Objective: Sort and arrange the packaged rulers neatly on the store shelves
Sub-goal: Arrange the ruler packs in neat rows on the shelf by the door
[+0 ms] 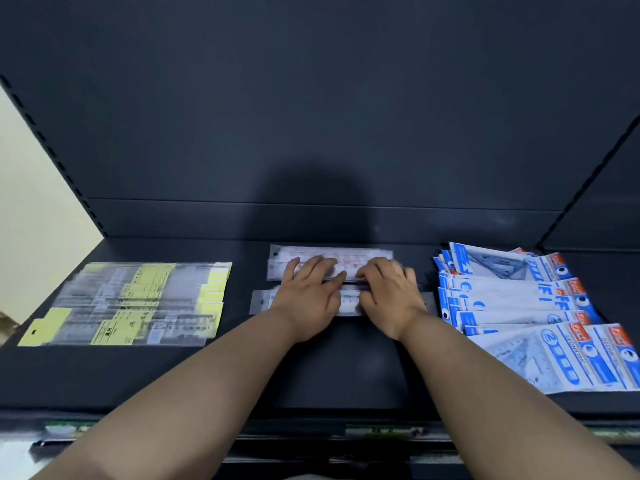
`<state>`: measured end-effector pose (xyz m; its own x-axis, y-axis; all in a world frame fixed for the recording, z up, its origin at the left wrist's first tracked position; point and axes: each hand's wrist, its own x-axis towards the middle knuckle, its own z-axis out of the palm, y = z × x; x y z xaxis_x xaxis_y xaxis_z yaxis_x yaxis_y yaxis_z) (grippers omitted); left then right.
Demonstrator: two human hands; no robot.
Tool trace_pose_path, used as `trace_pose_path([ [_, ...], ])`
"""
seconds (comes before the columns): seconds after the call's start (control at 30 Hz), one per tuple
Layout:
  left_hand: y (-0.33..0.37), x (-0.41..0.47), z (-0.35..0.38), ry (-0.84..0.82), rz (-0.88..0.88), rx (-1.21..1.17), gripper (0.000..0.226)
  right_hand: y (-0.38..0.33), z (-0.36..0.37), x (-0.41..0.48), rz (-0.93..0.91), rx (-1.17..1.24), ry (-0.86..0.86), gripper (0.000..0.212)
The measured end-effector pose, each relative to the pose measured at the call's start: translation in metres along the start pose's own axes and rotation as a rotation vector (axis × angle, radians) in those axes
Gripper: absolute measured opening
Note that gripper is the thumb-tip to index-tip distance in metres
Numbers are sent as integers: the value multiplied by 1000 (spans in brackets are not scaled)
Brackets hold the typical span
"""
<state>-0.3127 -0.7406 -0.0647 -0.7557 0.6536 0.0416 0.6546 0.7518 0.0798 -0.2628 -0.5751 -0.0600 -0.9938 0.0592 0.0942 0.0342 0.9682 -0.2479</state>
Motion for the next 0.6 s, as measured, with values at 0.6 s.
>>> trace_pose_path([
  [0.6, -8, 8, 9, -213, -341, -25, 62, 2, 14, 15, -7, -127, -282, 59],
])
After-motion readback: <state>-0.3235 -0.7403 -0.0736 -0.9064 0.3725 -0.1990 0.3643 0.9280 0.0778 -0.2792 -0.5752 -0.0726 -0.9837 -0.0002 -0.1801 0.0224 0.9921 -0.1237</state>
